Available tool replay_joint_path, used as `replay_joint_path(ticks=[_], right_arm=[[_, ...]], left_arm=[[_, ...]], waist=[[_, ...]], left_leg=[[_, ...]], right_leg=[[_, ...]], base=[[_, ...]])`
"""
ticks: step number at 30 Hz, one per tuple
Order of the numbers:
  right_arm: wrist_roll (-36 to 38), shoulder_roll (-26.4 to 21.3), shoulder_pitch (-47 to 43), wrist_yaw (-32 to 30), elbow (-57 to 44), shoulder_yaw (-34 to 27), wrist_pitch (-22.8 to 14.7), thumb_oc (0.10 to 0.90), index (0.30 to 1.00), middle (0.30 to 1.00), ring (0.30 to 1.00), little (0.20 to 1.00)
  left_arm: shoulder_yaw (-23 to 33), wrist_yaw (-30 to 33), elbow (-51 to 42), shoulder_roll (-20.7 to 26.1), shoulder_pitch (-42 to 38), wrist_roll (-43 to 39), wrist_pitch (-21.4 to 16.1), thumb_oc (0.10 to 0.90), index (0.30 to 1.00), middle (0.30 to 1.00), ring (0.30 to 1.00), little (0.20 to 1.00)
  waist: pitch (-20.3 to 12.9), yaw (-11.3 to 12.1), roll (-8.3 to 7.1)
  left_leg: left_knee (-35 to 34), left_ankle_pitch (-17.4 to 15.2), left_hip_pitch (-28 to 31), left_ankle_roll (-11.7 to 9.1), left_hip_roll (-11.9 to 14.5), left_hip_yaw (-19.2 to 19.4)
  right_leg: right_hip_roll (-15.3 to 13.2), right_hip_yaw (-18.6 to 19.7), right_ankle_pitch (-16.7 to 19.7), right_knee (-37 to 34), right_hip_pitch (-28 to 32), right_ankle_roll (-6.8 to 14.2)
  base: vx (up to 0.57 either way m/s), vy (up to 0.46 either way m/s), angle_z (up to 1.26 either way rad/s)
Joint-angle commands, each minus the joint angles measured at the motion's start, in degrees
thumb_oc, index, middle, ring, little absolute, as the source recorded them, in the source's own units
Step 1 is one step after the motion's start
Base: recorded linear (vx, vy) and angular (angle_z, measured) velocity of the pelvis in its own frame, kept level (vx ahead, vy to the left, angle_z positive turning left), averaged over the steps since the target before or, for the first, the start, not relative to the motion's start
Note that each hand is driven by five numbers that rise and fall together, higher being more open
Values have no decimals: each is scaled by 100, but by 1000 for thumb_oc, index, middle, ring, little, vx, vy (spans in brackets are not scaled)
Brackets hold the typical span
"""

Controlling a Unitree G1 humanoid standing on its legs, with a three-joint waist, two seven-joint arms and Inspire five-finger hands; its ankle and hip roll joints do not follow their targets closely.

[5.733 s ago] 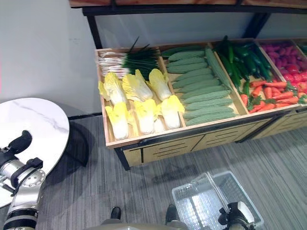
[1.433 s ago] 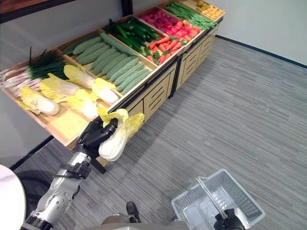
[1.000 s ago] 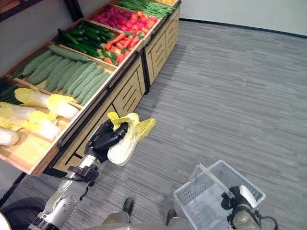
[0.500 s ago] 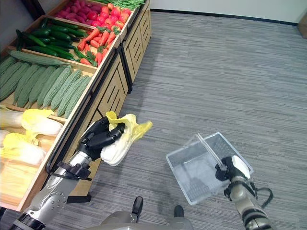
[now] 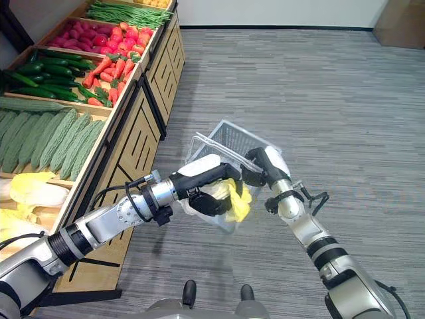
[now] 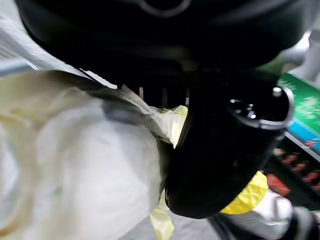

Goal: Get the vegetables into the basket

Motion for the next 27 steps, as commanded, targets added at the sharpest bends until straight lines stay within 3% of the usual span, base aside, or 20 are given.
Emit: replay_joint_path(ticks=[1, 5, 7, 8, 21, 22, 23, 24, 27], right_arm=[[585, 70, -868, -325, -628, -225, -775, 400, 300, 300, 300, 300], [1487, 255, -247, 146, -1937, -300, -1031, 400, 300, 300, 300, 300], [1784, 310, 23, 288, -2240, -332, -1086, 400, 300, 300, 300, 300], [2148, 373, 446, 582, -2806, -240, -1159, 400, 300, 300, 300, 300], [2353, 248, 853, 896, -3293, 22, -1186, 400, 300, 300, 300, 300], [2391, 270, 884, 909, -3292, 23, -1185, 400, 300, 300, 300, 300], [2393, 268, 887, 911, -3292, 22, -1185, 400, 300, 300, 300, 300], [2416, 285, 935, 922, -3259, 56, -1178, 400, 300, 300, 300, 300], [2442, 305, 989, 932, -3250, 73, -1171, 400, 300, 300, 300, 300]], left_arm=[[245, 541, 238, -122, 5, 780, -494, 400, 300, 300, 300, 300], [707, 1263, 1401, -438, 251, 2015, -182, 400, 300, 300, 300, 300], [856, 1445, 1638, -563, 332, 2213, -72, 400, 300, 300, 300, 300], [853, 1783, 2173, -773, 230, 2891, 120, 400, 300, 300, 300, 300], [898, 2418, 2988, -1025, -57, 3698, 513, 412, 316, 316, 316, 316], [905, 2448, 2998, -1054, -43, 3728, 527, 576, 547, 547, 547, 547], [904, 2452, 3002, -1057, -41, 3731, 527, 708, 731, 731, 731, 731], [881, 2514, 3074, -1128, -8, 3813, 556, 900, 1000, 1000, 1000, 1000], [814, 2510, 3136, -1199, 4, 3902, 588, 900, 1000, 1000, 1000, 1000]], waist=[[-782, 113, -211], [-811, 12, -240], [-823, -26, -253], [-845, -120, -270], [-875, -309, -270], [-877, -313, -271], [-880, -312, -270], [-877, -324, -276], [-871, -323, -275]], left_leg=[[6, -309, 42, -287, 334, 546], [6, -327, 109, -300, 374, 649], [6, -334, 126, -303, 380, 668], [6, -336, 127, -315, 396, 734], [6, -378, 131, -353, 439, 860], [6, -375, 124, -356, 441, 864], [6, -375, 122, -356, 442, 863], [6, -366, 115, -360, 446, 864], [6, -354, 102, -361, 448, 858]], right_leg=[[-343, -417, 207, -6, -219, 387], [-319, -378, 185, -6, -205, 392], [-322, -367, 186, -6, -202, 395], [-316, -333, 191, -6, -225, 407], [-298, -242, 155, -6, -286, 412], [-294, -244, 156, -6, -290, 409], [-293, -244, 156, -6, -291, 408], [-290, -243, 156, -6, -296, 405], [-286, -250, 149, -6, -296, 400]], base=[[0, 0, 0], [31, 7, -7], [15, 8, -6], [-9, 7, -7], [-5, -1, -10], [0, 0, 0], [0, 0, 0], [0, 0, 0], [0, 0, 0]])
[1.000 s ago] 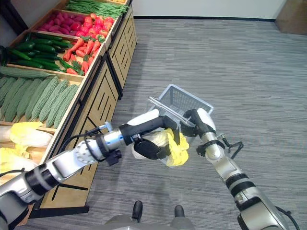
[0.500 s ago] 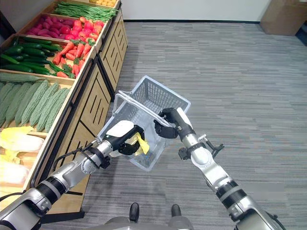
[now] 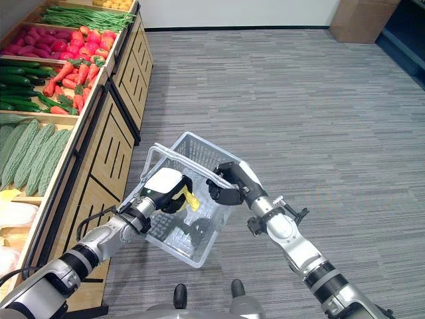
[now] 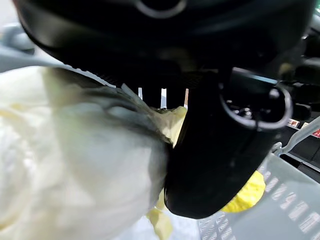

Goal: Get the vegetables into the basket

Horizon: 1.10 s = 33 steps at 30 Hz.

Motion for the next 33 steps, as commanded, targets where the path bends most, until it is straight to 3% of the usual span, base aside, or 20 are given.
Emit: replay_joint_path(ticks=[1, 12, 16, 17, 18, 20, 21, 24, 28, 31, 33], right_arm=[[608, 286, -261, -108, -1016, -314, -1117, 400, 300, 300, 300, 300], [92, 481, -64, -502, -299, -545, -997, 400, 300, 300, 300, 300], [-316, 694, 38, -922, 271, -861, -835, 400, 300, 300, 300, 300], [-458, 799, 109, -1114, 685, -1171, -709, 400, 300, 300, 300, 300], [-640, 827, 136, -1264, 984, -1356, -613, 400, 300, 300, 300, 300], [-759, 864, 102, -1407, 1376, -1514, -524, 400, 300, 300, 300, 300], [-760, 871, 98, -1408, 1380, -1509, -527, 400, 300, 300, 300, 300], [-868, 924, 28, -1539, 2079, -1690, -394, 400, 300, 300, 300, 300], [-904, 840, 79, -1564, 3108, -1956, -289, 400, 300, 300, 300, 300], [-845, 806, 180, -1535, 3401, -2064, -299, 400, 300, 300, 300, 300], [-938, 679, 458, -1480, 3848, -2312, -294, 400, 300, 300, 300, 300]], left_arm=[[-226, 495, 456, -221, -758, 280, -88, 900, 1000, 1000, 1000, 1000], [-252, 313, -333, -125, -478, 12, -386, 900, 1000, 1000, 1000, 1000], [44, -175, -1253, -80, 102, -1179, -733, 900, 1000, 1000, 1000, 1000], [187, -994, -2084, 42, 596, -2525, -902, 900, 1000, 1000, 1000, 1000], [288, -1363, -2672, 220, 949, -3649, -899, 900, 1000, 1000, 1000, 1000], [343, -1860, -3191, 450, 1224, -4800, -850, 900, 1000, 1000, 1000, 1000], [358, -1875, -3213, 467, 1234, -4818, -837, 900, 1000, 1000, 1000, 1000], [553, -2542, -3639, 713, 1877, -6599, -600, 900, 1000, 1000, 1000, 1000], [858, -2995, -3532, 1069, 2706, -7637, -311, 900, 1000, 1000, 1000, 1000], [1063, -2991, -3255, 1135, 2960, -7504, -291, 900, 1000, 1000, 1000, 1000], [1337, -2958, -2348, 1054, 3338, -6995, -254, 900, 1000, 1000, 1000, 1000]], waist=[[-822, 112, -86], [-850, 183, -77], [-861, 277, -69], [-859, 364, -43], [-861, 419, -22], [-853, 468, -1], [-852, 461, -6], [-833, 537, 23], [-768, 650, 27], [-755, 677, 14], [-740, 713, -9]], left_leg=[[13, -341, 94, -347, 298, 447], [13, -277, 41, -336, 282, 355], [13, -268, 22, -314, 264, 258], [13, -254, 11, -291, 243, 187], [13, -246, 2, -278, 224, 130], [13, -239, -13, -262, 208, 71], [13, -240, -12, -262, 208, 69], [13, -279, 16, -232, 197, -11], [13, -239, 1, -200, 177, -143], [13, -223, -14, -196, 164, -202], [13, -201, -40, -193, 156, -243]], right_leg=[[-409, -537, 38, -5, -121, 437], [-427, -603, 70, -5, -111, 417], [-445, -665, 55, -5, -62, 396], [-462, -729, 49, -5, -23, 377], [-464, -761, 47, -5, 2, 360], [-464, -797, 48, -5, 21, 352], [-464, -799, 47, -5, 23, 352], [-466, -842, -2, -5, 86, 341], [-468, -898, 2, -5, 116, 335], [-470, -933, -3, -5, 137, 336], [-478, -995, 4, -5, 145, 344]], base=[[0, 0, 0], [-7, 0, 0], [6, -2, 9], [13, 4, 14], [14, 4, 18], [9, 3, 28], [4, 7, 21], [18, 3, 12], [6, 4, 9], [2, 3, 14], [1, 7, 19]])
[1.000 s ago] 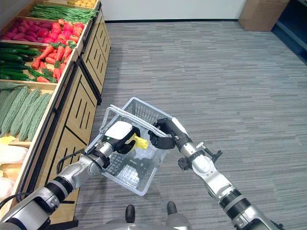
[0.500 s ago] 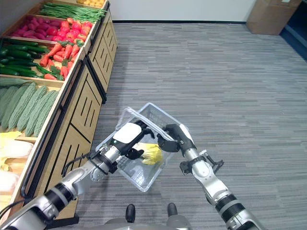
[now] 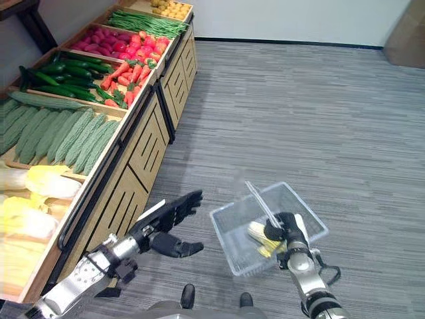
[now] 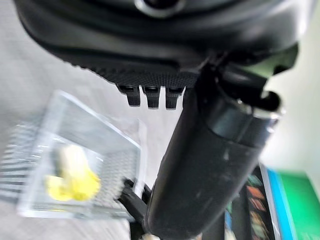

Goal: Get the vegetables into the basket

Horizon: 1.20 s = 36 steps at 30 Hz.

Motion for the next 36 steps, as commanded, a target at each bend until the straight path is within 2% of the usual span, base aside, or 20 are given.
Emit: replay_joint_path(ticks=[1, 3, 5, 10, 11, 15, 17, 23, 24, 26, 27, 30, 31, 33, 36], right_arm=[[-120, -370, -391, -174, -234, -371, -668, 400, 300, 300, 300, 300], [-84, -403, -133, -99, 202, -625, -634, 400, 300, 300, 300, 300], [5, -383, 116, 14, 591, -914, -593, 400, 300, 300, 300, 300], [42, -233, 305, 150, 1047, -1087, -598, 400, 300, 300, 300, 300], [42, -234, 300, 150, 1049, -1087, -599, 400, 300, 300, 300, 300], [43, -105, 328, 191, 1260, -1046, -566, 400, 300, 300, 300, 300], [41, -54, 230, 172, 1479, -983, -544, 400, 300, 300, 300, 300], [190, -51, 65, 200, 1937, -1057, -458, 400, 300, 300, 300, 300], [247, -53, 23, 185, 1945, -1091, -443, 400, 300, 300, 300, 300], [277, -46, -25, 179, 1937, -1082, -440, 400, 300, 300, 300, 300], [381, -46, -150, 168, 2004, -1088, -432, 400, 300, 300, 300, 300], [457, -1, -273, 131, 2030, -1042, -445, 400, 300, 300, 300, 300], [494, 29, -364, 154, 2008, -958, -445, 400, 300, 300, 300, 300], [511, -4, -422, 154, 2011, -943, -441, 400, 300, 300, 300, 300], [481, -27, -551, 101, 1896, -866, -441, 400, 300, 300, 300, 300]], left_arm=[[359, 2, 389, -145, -122, 339, -381, 900, 1000, 1000, 1000, 1000], [694, 178, 1849, -587, 124, 1078, -332, 900, 1000, 1000, 1000, 1000], [1229, 492, 3590, -1225, 165, 1964, -218, 900, 1000, 1000, 1000, 1000], [2102, 1182, 6313, -2058, -394, 3108, -68, 900, 1000, 1000, 1000, 1000], [2103, 1185, 6322, -2062, -402, 3111, -74, 900, 1000, 1000, 1000, 1000], [2515, 1767, 7295, -2289, -612, 3729, 203, 900, 1000, 1000, 1000, 1000], [2532, 1983, 7465, -2384, -680, 3950, 299, 900, 1000, 1000, 1000, 1000], [2369, 1955, 7410, -2502, -752, 3953, 321, 900, 1000, 1000, 1000, 1000], [2290, 1958, 7310, -2496, -786, 3955, 349, 900, 1000, 1000, 1000, 1000], [2260, 1969, 7289, -2480, -809, 3962, 354, 900, 1000, 1000, 1000, 1000], [2149, 1951, 7200, -2456, -887, 3948, 359, 900, 1000, 1000, 1000, 1000], [2075, 1984, 7160, -2436, -940, 3938, 369, 900, 1000, 1000, 1000, 1000], [2097, 2009, 7102, -2432, -954, 3840, 380, 900, 1000, 1000, 1000, 1000], [2112, 2010, 7131, -2445, -964, 3778, 381, 900, 1000, 1000, 1000, 1000], [2106, 2018, 7198, -2462, -984, 3794, 367, 900, 1000, 1000, 1000, 1000]], waist=[[-598, 44, -172], [-581, 58, -188], [-548, 68, -238], [-428, 65, -348], [-425, 64, -348], [-367, 97, -439], [-310, 130, -480], [-130, 233, -552], [-46, 249, -564], [6, 246, -569], [150, 246, -527], [260, 241, -485], [333, 228, -455], [401, 179, -421], [475, 88, -408]], left_leg=[[36, -284, 15, -167, 270, 307], [36, -265, -11, -144, 253, 256], [57, -264, -65, -106, 227, 234], [190, -335, -168, -53, 159, 269], [196, -338, -171, -52, 158, 269], [320, -451, -218, 4, 91, 334], [440, -528, -266, 44, 41, 404], [883, -772, -471, 174, -170, 445], [1007, -818, -559, 236, -256, 398], [1042, -837, -588, 257, -277, 383], [1135, -875, -611, 322, -302, 351], [1276, -984, -583, 367, -330, 338], [1315, -1090, -455, 379, -373, 299], [1335, -1179, -313, 370, -403, 222], [1380, -1395, -76, 273, -363, 92]], right_leg=[[-386, -378, 48, 3, -95, 383], [-401, -430, 56, 3, -102, 394], [-439, -441, 82, 15, -124, 411], [-517, -457, 64, 162, -207, 437], [-519, -456, 63, 164, -209, 438], [-591, -396, 69, 282, -287, 462], [-641, -361, 83, 376, -354, 493], [-819, -324, 194, 675, -517, 590], [-868, -300, 247, 1000, -667, 616], [-877, -279, 303, 1169, -778, 617], [-863, -308, 395, 1809, -1038, 597], [-836, -379, 439, 2276, -1274, 513], [-820, -440, 492, 2226, -1528, 434], [-829, -479, 543, 1985, -1645, 409], [-954, -463, 720, 1266, -1800, 503]], base=[[-2, 11, 11], [-1, 32, 9], [-4, 53, 4], [-8, 54, 7], [-3, 52, 8], [22, 64, 0], [23, 107, -12], [25, 120, -15], [-9, 136, 1], [-25, 135, 4], [-35, 97, -2], [63, 124, 1], [211, 61, 12], [229, -40, 0], [209, -123, 24]])
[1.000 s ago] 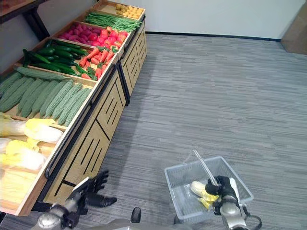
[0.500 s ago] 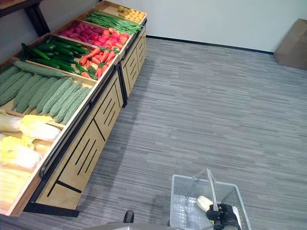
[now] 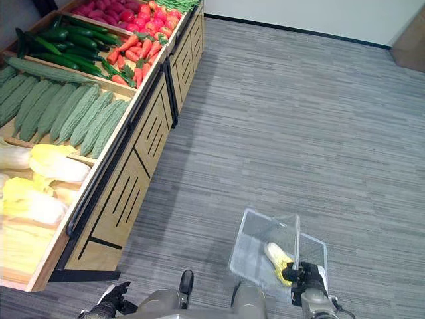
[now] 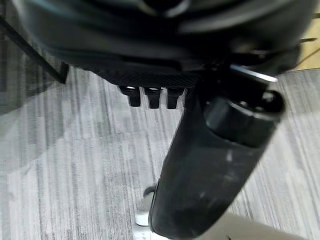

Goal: Get the vegetables into the basket

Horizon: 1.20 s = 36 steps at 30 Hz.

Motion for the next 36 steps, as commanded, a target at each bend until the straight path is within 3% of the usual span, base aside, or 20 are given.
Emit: replay_joint_path(ticks=[1, 4, 8, 9, 10, 14, 15, 19, 20, 24, 26, 30, 34, 36], right_arm=[[113, -457, -187, -247, -314, 2, -318, 400, 300, 300, 300, 300], [21, -419, -236, -240, -521, 115, -300, 400, 300, 300, 300, 300], [-21, -411, -202, -194, -570, 173, -310, 400, 300, 300, 300, 300], [-21, -423, -197, -169, -534, 186, -319, 400, 300, 300, 300, 300], [-1, -476, -164, -132, -636, 209, -364, 400, 300, 300, 300, 300], [85, -571, -137, -152, -644, 151, -434, 400, 300, 300, 300, 300], [93, -650, -105, -186, -786, 140, -465, 400, 300, 300, 300, 300], [157, -826, -47, -315, -695, -1, -478, 400, 300, 300, 300, 300], [157, -827, -46, -315, -696, -4, -478, 400, 300, 300, 300, 300], [219, -828, 31, -378, -483, -120, -443, 400, 300, 300, 300, 300], [202, -821, 54, -391, -477, -100, -439, 400, 300, 300, 300, 300], [-78, -719, 35, -356, -525, 154, -419, 400, 300, 300, 300, 300], [-277, -525, 185, -239, -645, 177, -391, 400, 300, 300, 300, 300], [-311, -458, 206, -212, -783, 149, -371, 400, 300, 300, 300, 300]], left_arm=[[173, 157, -47, 198, 264, -3, -58, 900, 1000, 1000, 1000, 1000], [238, 162, 27, 155, 292, -74, -58, 900, 1000, 1000, 1000, 1000], [266, 196, 62, 139, 380, -47, -38, 900, 1000, 1000, 1000, 1000], [270, 201, 61, 141, 420, -45, -44, 900, 1000, 1000, 1000, 1000], [286, 168, 36, 166, 489, -87, -66, 900, 1000, 1000, 1000, 1000], [296, 167, 17, 144, 517, -122, -76, 900, 1000, 1000, 1000, 1000], [241, 155, -67, 149, 479, -132, -91, 900, 1000, 1000, 1000, 1000], [7, 258, -257, 88, 253, -60, -48, 900, 1000, 1000, 1000, 1000], [4, 259, -256, 86, 250, -60, -47, 900, 1000, 1000, 1000, 1000], [-25, 511, -171, -55, 32, -45, 37, 900, 1000, 1000, 1000, 1000], [-15, 533, -153, -70, 37, -56, 39, 900, 1000, 1000, 1000, 1000], [37, 547, -43, -113, 116, 31, 56, 900, 1000, 1000, 1000, 1000], [92, 463, 93, -28, 287, 256, 75, 900, 1000, 1000, 1000, 1000], [26, 412, 117, 46, 316, 428, 67, 900, 1000, 1000, 1000, 1000]], waist=[[-110, -24, -35], [-150, -66, -63], [-317, -22, -38], [-371, 0, -1], [-430, 17, 69], [-480, 24, 134], [-445, 28, 164], [-307, -38, 149], [-304, -39, 154], [-261, 51, 93], [-280, 96, 109], [-383, 399, 181], [-585, 498, 28], [-658, 481, -97]], left_leg=[[799, -986, 160, -367, 126, -11], [790, -1174, 485, -538, 286, -164], [729, -1090, 665, -682, 560, -267], [741, -982, 702, -751, 693, -327], [805, -637, 730, -861, 918, -519], [889, -270, 619, -942, 1120, -684], [1103, 146, 460, -1010, 1248, -668], [1805, 642, -185, -994, 1407, -103], [1813, 637, -188, -996, 1410, -108], [973, 183, -1041, -950, 991, 193], [667, 293, -1179, -952, 972, 246], [-350, 1078, -1657, -1101, 955, -4], [-68, 904, -1445, -899, 885, 164], [153, 652, -1390, -706, 713, 340]], right_leg=[[-213, 30, 1167, -957, 220, 260], [-261, 176, 1491, -1277, 34, 409], [-68, -72, 1199, -1167, 111, 307], [46, -178, 1072, -1088, 124, 237], [270, -300, 884, -935, 170, 109], [437, -466, 675, -866, 232, -13], [520, -547, 536, -790, 262, -117], [558, -815, 243, -852, 598, -370], [561, -820, 241, -854, 603, -371], [541, -972, 176, -1305, 1057, -287], [563, -933, 163, -1380, 1118, -270], [765, -577, 0, -1598, 1595, -220], [525, -343, -172, -1358, 1888, -46], [300, -182, 67, -1126, 1823, 97]], base=[[182, -118, 24], [336, -250, 43], [206, -212, 27], [282, -326, 40], [317, -372, 33], [199, -256, 28], [141, -229, 11], [113, -207, 40], [86, -162, 54], [156, -73, 54], [143, 31, 25], [294, 101, -35], [406, 278, -98], [231, 310, -10]])
